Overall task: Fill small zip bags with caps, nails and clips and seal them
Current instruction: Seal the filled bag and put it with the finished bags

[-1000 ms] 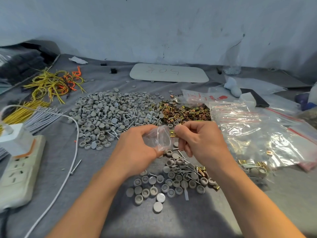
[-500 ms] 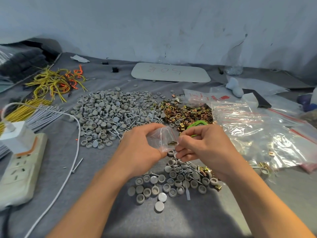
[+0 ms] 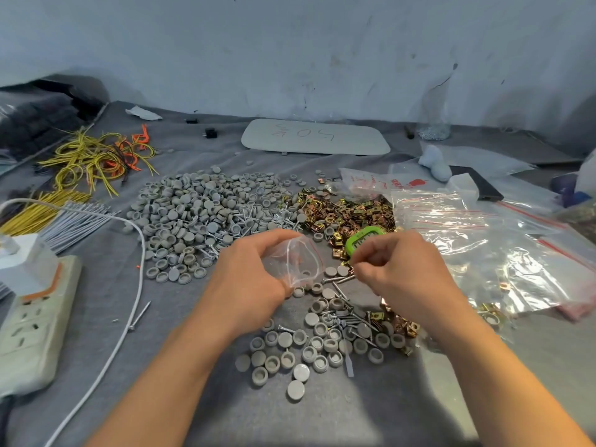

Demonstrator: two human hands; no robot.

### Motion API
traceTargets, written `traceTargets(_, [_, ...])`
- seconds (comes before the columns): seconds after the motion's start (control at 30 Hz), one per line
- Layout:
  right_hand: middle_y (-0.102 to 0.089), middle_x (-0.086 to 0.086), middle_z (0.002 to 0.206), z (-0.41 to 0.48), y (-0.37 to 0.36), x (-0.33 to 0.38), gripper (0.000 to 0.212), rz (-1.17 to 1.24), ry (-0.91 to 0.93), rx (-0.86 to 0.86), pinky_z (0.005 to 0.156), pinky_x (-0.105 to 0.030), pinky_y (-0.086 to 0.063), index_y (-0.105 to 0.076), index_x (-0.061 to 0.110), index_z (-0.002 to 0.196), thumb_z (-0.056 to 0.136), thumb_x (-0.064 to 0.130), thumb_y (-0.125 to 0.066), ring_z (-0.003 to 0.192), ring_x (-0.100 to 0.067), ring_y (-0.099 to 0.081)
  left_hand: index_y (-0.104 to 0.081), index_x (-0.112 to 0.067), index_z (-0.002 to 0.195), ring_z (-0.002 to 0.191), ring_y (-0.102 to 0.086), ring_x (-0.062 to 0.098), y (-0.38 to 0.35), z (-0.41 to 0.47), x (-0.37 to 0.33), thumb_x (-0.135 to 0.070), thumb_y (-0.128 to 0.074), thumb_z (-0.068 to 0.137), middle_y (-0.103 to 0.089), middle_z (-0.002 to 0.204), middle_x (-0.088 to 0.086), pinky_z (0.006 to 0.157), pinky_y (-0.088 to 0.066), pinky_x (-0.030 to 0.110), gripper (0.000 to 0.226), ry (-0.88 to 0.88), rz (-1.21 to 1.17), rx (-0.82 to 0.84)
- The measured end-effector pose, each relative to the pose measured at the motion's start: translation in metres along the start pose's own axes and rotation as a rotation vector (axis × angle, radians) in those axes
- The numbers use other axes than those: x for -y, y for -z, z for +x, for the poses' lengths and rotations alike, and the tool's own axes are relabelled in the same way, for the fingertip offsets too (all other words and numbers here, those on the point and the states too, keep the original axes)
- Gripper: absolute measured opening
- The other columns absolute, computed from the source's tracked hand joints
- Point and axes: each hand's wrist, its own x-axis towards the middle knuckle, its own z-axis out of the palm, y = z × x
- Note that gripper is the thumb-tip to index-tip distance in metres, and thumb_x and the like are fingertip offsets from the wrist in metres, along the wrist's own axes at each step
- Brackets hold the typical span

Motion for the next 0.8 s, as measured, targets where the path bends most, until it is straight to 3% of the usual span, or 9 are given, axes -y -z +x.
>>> traceTargets(0.03, [-0.072, 0.018, 0.066, 0.0, 0.006, -0.003, 0.023, -0.085, -0.013, 0.051, 0.05, -0.008, -0.045, -0.077, 0.031, 0.074, 0.084, 0.011, -0.078, 0.06, 0.003, -0.066, -0.068, -0.054, 0.11, 0.062, -0.065, 0.003, 0.0, 0.0, 0.0, -0.016, -0.089, 0.077, -0.074, 0.098, -0.023, 0.05, -0.048, 0.017, 0.055, 0.005, -0.025, -0.011])
traceTargets(0.13, [-0.07, 0.018, 0.074, -0.006, 0.019, -0.009, 0.028, -0.331, -0.062, 0.209, 0.054, -0.006, -0.042, -0.077, 0.035, 0.073, 0.082, 0.009, -0.077, 0.067, 0.007, -0.06, -0.061, -0.052, 0.127, 0.089, -0.07, 0.0, 0.004, 0.002, -0.001, -0.016, -0.087, 0.078, -0.074, 0.107, -0.021, 0.074, -0.053, 0.019, 0.066, 0.034, -0.116, -0.072])
traceTargets(0.2, [-0.069, 0.017, 0.076, -0.009, 0.022, -0.01, 0.024, -0.434, -0.074, 0.238, 0.05, -0.008, -0.041, -0.077, 0.037, 0.075, 0.08, 0.014, -0.078, 0.068, 0.003, -0.061, -0.059, -0.052, 0.13, 0.089, -0.069, -0.004, 0.006, 0.004, 0.0, -0.017, -0.086, 0.08, -0.074, 0.108, -0.019, 0.072, -0.051, 0.016, 0.067, 0.06, -0.184, -0.123])
traceTargets(0.3, [-0.07, 0.016, 0.077, -0.012, 0.019, -0.006, 0.014, -0.464, -0.086, 0.229, 0.047, -0.009, -0.04, -0.079, 0.035, 0.081, 0.079, 0.021, -0.081, 0.068, -0.001, -0.064, -0.058, -0.051, 0.131, 0.091, -0.07, -0.003, 0.008, 0.007, 0.0, -0.017, -0.085, 0.082, -0.076, 0.105, -0.017, 0.079, -0.049, 0.023, 0.066, 0.074, -0.26, -0.183])
traceTargets(0.4, [-0.074, 0.011, 0.077, -0.013, 0.013, -0.002, 0.004, -0.481, -0.088, 0.288, 0.058, -0.016, -0.048, -0.079, 0.031, 0.08, 0.082, 0.027, -0.08, 0.074, -0.006, -0.067, -0.056, -0.051, 0.134, 0.089, -0.071, -0.001, 0.006, 0.006, 0.0, -0.016, -0.085, 0.082, -0.076, 0.107, -0.017, 0.075, -0.048, 0.022, 0.069, 0.07, -0.231, -0.162])
traceTargets(0.53, [-0.074, 0.002, 0.078, -0.014, 0.008, 0.003, 0.01, -0.537, -0.1, 0.334, 0.071, -0.035, -0.06, -0.073, 0.025, 0.076, 0.085, 0.022, -0.071, 0.078, -0.021, -0.07, -0.053, -0.051, 0.137, 0.091, -0.072, 0.002, 0.003, 0.004, -0.004, -0.018, -0.085, 0.082, -0.075, 0.114, -0.014, 0.082, -0.052, 0.025, 0.072, 0.052, -0.184, -0.13])
traceTargets(0.67, [-0.072, 0.003, 0.082, -0.013, 0.004, 0.004, 0.02, -0.501, -0.08, 0.348, 0.072, -0.035, -0.059, -0.067, 0.027, 0.075, 0.091, 0.015, -0.063, 0.08, -0.021, -0.068, -0.052, -0.05, 0.139, 0.091, -0.071, -0.001, 0.003, 0.003, -0.003, -0.018, -0.084, 0.083, -0.075, 0.111, -0.017, 0.088, -0.05, 0.029, 0.072, 0.049, -0.173, -0.117])
traceTargets(0.8, [-0.07, 0.009, 0.075, -0.011, 0.008, -0.003, 0.019, -0.26, -0.035, 0.222, 0.064, -0.027, -0.047, -0.067, 0.024, 0.082, 0.097, 0.014, -0.064, 0.08, -0.01, -0.062, -0.052, -0.05, 0.139, 0.071, -0.072, 0.008, 0.003, 0.003, 0.0, -0.017, -0.084, 0.083, -0.075, 0.107, -0.02, 0.062, -0.05, 0.013, 0.072, 0.051, -0.158, -0.108])
